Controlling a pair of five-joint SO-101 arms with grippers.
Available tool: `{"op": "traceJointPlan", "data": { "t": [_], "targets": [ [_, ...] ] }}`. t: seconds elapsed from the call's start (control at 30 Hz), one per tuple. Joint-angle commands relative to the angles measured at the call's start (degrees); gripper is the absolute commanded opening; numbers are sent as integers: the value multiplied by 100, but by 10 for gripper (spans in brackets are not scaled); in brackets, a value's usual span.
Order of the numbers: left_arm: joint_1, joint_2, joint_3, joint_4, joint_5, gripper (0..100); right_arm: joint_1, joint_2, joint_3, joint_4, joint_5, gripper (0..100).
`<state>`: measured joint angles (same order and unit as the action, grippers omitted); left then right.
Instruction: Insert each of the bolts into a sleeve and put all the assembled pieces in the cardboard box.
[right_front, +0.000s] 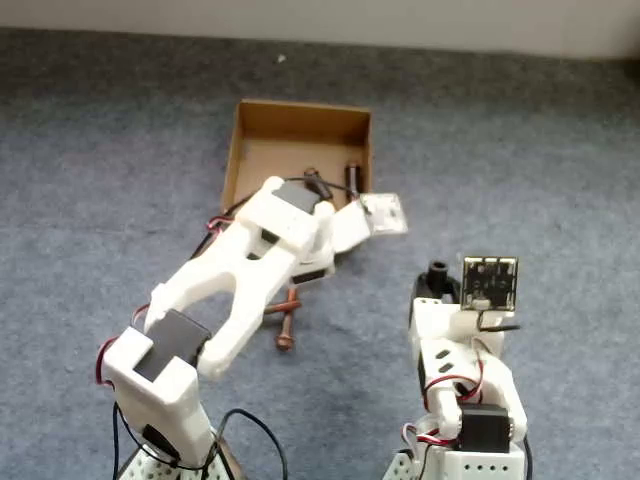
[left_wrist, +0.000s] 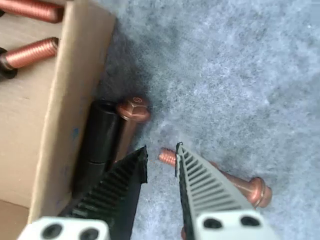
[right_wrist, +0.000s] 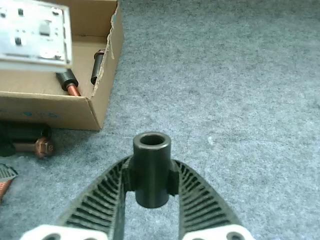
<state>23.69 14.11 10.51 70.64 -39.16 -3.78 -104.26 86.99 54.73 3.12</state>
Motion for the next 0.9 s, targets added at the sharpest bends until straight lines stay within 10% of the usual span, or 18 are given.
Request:
{"op": "traceJointPlan", "data": {
  "t": [0.0,0.87],
  "targets": [
    [-66,-338,-31,580,53,122,48,-92,-48,-136,62,6],
    [532,-1437,215,1793,624,105,31,-92,-57,-145,255,6]
  ]
}}
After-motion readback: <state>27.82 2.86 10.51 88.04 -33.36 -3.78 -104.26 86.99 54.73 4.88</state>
